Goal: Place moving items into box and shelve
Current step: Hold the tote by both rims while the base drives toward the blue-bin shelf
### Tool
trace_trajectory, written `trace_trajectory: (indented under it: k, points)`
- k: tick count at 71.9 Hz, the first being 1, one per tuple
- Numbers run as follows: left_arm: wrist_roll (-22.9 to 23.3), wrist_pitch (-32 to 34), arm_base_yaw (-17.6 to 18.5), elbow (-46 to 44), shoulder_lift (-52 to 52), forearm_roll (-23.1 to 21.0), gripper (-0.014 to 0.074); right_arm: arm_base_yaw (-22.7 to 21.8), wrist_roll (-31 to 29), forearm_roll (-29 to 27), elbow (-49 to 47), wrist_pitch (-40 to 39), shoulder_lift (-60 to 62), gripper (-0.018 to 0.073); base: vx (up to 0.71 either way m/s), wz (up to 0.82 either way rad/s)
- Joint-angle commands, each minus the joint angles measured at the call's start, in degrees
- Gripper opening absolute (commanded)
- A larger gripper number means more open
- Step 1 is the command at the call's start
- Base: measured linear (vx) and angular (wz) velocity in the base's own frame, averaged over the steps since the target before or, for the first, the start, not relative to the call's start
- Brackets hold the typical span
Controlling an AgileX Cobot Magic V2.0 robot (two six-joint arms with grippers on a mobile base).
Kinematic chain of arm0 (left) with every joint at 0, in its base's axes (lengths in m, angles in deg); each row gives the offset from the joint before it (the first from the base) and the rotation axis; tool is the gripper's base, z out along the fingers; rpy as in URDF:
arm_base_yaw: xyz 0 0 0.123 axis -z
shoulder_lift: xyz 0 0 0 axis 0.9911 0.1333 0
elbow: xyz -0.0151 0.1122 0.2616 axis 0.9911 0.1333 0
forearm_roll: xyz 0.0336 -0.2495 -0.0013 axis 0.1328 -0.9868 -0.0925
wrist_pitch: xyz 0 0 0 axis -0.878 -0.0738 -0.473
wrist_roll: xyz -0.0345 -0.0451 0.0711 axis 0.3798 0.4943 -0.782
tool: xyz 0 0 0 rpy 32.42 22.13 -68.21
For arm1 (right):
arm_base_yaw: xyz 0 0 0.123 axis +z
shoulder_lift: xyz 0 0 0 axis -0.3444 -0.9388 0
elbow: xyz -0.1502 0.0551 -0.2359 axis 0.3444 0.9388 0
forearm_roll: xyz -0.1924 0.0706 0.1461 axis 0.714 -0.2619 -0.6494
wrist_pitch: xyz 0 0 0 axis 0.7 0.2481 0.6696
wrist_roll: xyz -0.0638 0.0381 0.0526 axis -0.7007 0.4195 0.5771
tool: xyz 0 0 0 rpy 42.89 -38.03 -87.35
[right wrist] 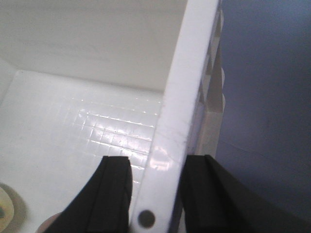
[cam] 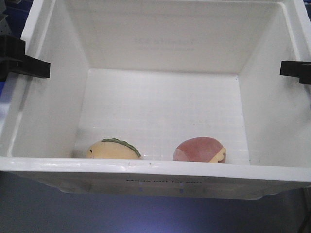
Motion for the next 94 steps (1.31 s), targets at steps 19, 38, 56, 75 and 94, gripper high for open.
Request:
trace_trajectory:
  k: [19,38,56,75,94]
  points:
    - [-1.3,8.0,0.1,-2.1,-1.4,-5.2,0.0000,0.2,-1.9,-5.5,-2.6,-5.3,1.2,-0.0006,0.23,0.49]
    - [-1.3,8.0,0.1,-2.1,-1.4,-5.2,0.0000,0.2,-1.9,-5.5,-2.6,-5.3,1.2,-0.0006,0.19,0.54]
    - [-1.3,8.0,0.1,-2.1,-1.4,-5.2,0.0000,0.2,-1.9,-5.5,-2.6,-5.4,1.2,-0.0006,0.15,0.51]
    - [-1.3,8.0,0.1,-2.1,-1.4,-5.2,0.0000,0.2,-1.9,-5.5,-2.6,-5.4,1.2,-0.0006,0.11,0.43]
    - [-1.3,8.0,0.1,-2.1,-1.4,-5.2,0.0000,0.2,-1.9,-5.5,-2.6,-5.4,1.2,-0.0006,0.10,0.39]
